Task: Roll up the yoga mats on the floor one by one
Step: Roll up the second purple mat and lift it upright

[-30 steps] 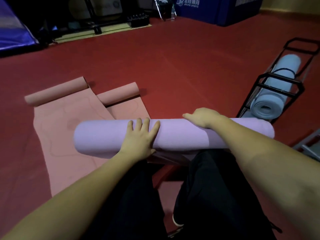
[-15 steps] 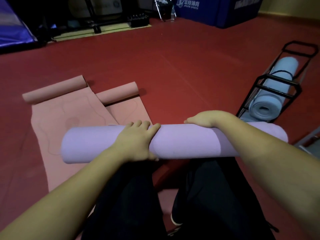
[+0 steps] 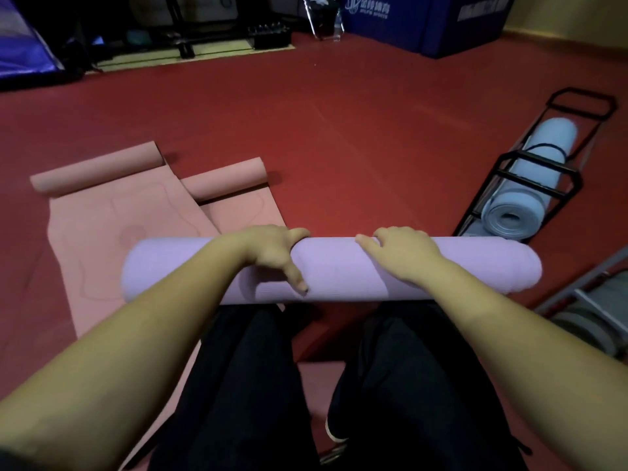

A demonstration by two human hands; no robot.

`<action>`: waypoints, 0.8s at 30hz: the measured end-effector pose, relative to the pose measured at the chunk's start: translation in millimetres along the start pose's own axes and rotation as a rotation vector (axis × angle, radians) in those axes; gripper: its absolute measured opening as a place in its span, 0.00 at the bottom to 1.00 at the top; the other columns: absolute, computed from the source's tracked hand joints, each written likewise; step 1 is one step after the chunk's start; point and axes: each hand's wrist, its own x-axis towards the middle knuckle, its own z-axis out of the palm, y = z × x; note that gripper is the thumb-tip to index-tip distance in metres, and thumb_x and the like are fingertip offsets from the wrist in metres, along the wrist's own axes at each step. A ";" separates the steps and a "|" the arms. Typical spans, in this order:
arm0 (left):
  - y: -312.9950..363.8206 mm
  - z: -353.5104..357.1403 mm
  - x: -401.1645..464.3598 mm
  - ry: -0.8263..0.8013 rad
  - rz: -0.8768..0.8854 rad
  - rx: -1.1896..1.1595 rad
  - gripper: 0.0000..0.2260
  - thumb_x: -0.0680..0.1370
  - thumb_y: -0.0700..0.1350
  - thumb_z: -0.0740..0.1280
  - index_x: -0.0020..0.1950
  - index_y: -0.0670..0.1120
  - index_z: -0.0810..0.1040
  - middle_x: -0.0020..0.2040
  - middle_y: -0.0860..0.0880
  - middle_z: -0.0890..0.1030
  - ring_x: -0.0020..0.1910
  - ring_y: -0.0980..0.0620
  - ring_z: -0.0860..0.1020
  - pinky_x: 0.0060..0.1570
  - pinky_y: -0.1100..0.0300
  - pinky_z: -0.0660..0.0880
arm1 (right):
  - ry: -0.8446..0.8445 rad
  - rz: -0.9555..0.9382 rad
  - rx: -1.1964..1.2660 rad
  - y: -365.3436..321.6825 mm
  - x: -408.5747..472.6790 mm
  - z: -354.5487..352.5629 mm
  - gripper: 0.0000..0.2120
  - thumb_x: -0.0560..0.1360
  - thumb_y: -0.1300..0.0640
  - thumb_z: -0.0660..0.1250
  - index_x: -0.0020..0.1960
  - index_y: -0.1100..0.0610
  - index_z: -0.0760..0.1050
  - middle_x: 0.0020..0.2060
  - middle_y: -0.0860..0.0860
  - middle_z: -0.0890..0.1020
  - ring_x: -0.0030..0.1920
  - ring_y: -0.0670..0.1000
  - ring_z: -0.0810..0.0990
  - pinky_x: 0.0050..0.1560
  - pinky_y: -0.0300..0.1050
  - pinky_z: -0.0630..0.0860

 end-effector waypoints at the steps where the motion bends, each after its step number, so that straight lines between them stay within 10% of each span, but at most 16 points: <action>1: -1.1 -1.3 4.1 -0.023 0.001 -0.036 0.43 0.57 0.65 0.79 0.68 0.61 0.66 0.61 0.57 0.76 0.59 0.50 0.74 0.62 0.50 0.72 | 0.013 0.011 -0.007 -1.0 1.6 1.7 0.30 0.79 0.32 0.46 0.55 0.53 0.77 0.55 0.55 0.81 0.56 0.59 0.77 0.51 0.51 0.67; 6: -4.1 4.4 9.5 0.071 0.026 -0.015 0.43 0.60 0.68 0.75 0.72 0.59 0.67 0.66 0.57 0.74 0.63 0.52 0.73 0.63 0.51 0.69 | -0.033 0.066 0.049 3.0 14.9 1.9 0.32 0.78 0.31 0.46 0.57 0.53 0.78 0.54 0.53 0.82 0.54 0.58 0.78 0.47 0.49 0.70; 11: -11.7 44.8 -7.3 0.529 0.135 0.280 0.40 0.67 0.73 0.56 0.74 0.53 0.67 0.70 0.53 0.71 0.66 0.48 0.70 0.62 0.49 0.67 | -0.117 0.052 0.052 3.0 27.6 -1.0 0.35 0.79 0.32 0.46 0.61 0.56 0.79 0.59 0.56 0.81 0.59 0.59 0.77 0.54 0.51 0.73; 14: -10.2 85.4 -11.2 0.756 0.117 0.456 0.44 0.65 0.73 0.63 0.72 0.45 0.71 0.68 0.44 0.74 0.63 0.39 0.73 0.63 0.37 0.66 | -0.200 0.054 0.051 1.3 39.7 -3.9 0.36 0.79 0.32 0.46 0.63 0.58 0.78 0.64 0.58 0.78 0.62 0.60 0.76 0.59 0.52 0.71; 24: -3.2 99.3 -2.8 0.694 -0.098 0.518 0.48 0.60 0.60 0.76 0.74 0.46 0.60 0.68 0.34 0.70 0.65 0.33 0.69 0.61 0.29 0.64 | -0.360 0.116 0.158 -10.1 50.6 -22.3 0.33 0.81 0.36 0.49 0.71 0.59 0.71 0.72 0.59 0.70 0.69 0.59 0.70 0.63 0.51 0.66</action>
